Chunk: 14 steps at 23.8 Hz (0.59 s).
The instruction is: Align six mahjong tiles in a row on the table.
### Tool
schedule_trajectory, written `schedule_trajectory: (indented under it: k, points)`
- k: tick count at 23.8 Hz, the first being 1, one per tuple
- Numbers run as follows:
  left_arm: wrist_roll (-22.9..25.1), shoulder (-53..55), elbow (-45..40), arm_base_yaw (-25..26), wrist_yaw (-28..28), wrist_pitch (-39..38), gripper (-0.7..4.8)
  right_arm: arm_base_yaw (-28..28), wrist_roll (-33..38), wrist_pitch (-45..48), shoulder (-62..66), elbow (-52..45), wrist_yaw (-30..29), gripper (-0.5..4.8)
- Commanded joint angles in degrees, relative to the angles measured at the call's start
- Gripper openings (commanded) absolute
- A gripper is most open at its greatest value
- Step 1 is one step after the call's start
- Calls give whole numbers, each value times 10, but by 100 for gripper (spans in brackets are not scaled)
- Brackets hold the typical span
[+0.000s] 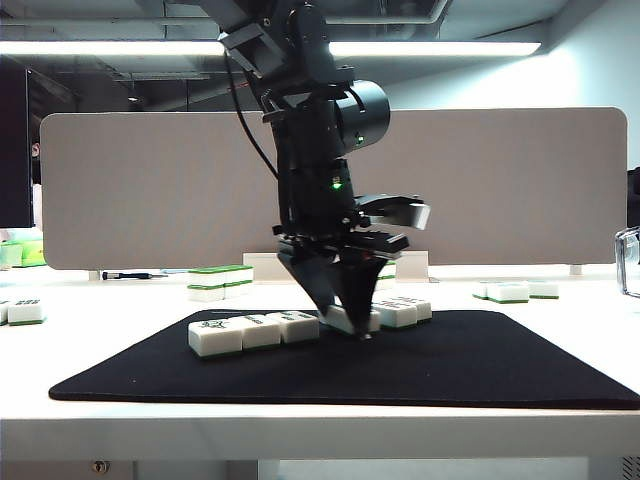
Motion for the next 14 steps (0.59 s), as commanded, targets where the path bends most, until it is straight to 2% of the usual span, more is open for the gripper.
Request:
schedule_trajectory:
  k: [1,14]
  points:
    - [1,-2,0,5,-23,-29,174,0,-2,8,-7,2,1,-1]
    - [3,-2,0,17,-23,-79,177,0,-2,9,-7,2,1,-1]
